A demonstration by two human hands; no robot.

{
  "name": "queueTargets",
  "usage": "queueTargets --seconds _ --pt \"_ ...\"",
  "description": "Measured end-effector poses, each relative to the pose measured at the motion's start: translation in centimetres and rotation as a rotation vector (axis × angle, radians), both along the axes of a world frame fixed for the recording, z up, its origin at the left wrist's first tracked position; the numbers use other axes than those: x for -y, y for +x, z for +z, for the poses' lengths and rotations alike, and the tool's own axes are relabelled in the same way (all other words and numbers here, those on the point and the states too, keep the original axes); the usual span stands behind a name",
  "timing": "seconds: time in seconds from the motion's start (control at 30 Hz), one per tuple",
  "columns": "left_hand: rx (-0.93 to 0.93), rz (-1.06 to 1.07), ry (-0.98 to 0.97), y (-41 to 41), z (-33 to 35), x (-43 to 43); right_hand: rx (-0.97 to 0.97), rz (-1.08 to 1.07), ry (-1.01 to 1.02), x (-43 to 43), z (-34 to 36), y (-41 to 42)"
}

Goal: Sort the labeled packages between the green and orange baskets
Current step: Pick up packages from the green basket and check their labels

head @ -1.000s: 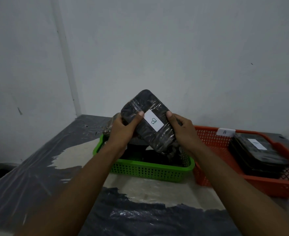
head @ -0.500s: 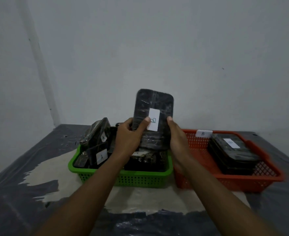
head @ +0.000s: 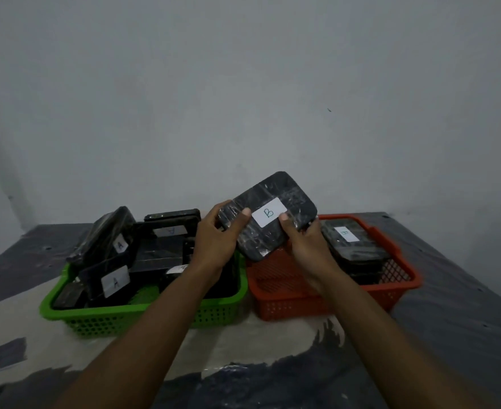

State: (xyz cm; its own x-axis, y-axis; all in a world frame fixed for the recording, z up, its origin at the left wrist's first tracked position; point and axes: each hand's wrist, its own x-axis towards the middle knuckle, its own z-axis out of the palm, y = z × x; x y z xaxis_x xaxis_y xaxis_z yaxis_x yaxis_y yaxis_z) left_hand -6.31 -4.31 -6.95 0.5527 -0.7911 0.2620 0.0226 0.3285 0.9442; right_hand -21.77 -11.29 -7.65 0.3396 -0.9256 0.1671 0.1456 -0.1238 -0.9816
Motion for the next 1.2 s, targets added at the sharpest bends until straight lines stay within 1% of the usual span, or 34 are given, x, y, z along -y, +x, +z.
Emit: queueTargets --seconds 0.1,0.2,0.23,0.3,0.37,0.4,0.43,0.47,0.53,0.6,0.67,0.73,0.77,0.83,1.0,1.13,1.2 --pt "0.124 -0.041 0.009 0.8 0.3 1.3 -0.286 -0.073 -0.343 1.5 -0.4 -2.9" --pt "0.291 -0.062 0.07 1.6 0.9 2.5 -0.626 0.014 -0.714 3.2 -0.2 -4.9" --pt "0.36 -0.085 0.11 1.9 1.1 2.9 -0.732 0.064 -0.787 3.8 0.0 -5.4" --pt "0.46 -0.189 0.171 2.2 1.4 3.7 -0.871 0.141 -0.852 5.0 0.5 -5.9" --pt "0.461 -0.285 0.2 2.2 1.5 4.3 -0.938 0.184 -0.861 6.0 0.9 -6.1" --pt "0.478 -0.296 0.221 2.0 1.5 4.6 -0.955 0.198 -0.858 6.5 1.0 -6.2" --pt "0.541 -0.279 0.245 1.9 1.5 4.9 -0.973 0.208 -0.853 7.0 1.2 -6.3" --pt "0.674 -0.236 0.271 1.8 1.4 5.3 -1.007 0.215 -0.846 7.5 1.3 -6.2" --pt "1.076 -0.146 0.325 1.5 0.9 6.0 -1.133 0.227 -0.849 8.4 1.6 -6.0" --pt "1.405 -0.154 0.352 1.0 0.8 6.4 -1.268 0.235 -0.862 9.2 1.5 -5.5" --pt "1.632 -0.247 0.443 0.5 0.7 7.0 -1.345 0.243 -0.836 9.8 1.1 -4.9" --pt "1.761 -0.304 0.57 0.0 0.3 7.8 -1.393 0.25 -0.814 10.3 0.6 -4.2" --pt "1.799 -0.305 0.603 -0.2 0.0 8.1 -1.418 0.257 -0.811 10.5 0.3 -3.8" --pt "1.81 -0.298 0.643 -0.6 -0.6 8.7 -1.447 0.265 -0.81 10.9 -0.6 -3.2" --pt "1.831 -0.263 0.699 -0.5 -1.9 9.2 -1.441 0.317 -0.777 11.6 -2.7 -2.3" --pt "1.922 -0.267 0.803 -0.9 -2.2 9.7 -1.419 0.327 -0.759 11.4 -4.0 -1.8" --pt "1.922 -0.239 0.841 -1.3 -2.3 10.0 -1.403 0.321 -0.744 11.3 -4.0 -1.7"
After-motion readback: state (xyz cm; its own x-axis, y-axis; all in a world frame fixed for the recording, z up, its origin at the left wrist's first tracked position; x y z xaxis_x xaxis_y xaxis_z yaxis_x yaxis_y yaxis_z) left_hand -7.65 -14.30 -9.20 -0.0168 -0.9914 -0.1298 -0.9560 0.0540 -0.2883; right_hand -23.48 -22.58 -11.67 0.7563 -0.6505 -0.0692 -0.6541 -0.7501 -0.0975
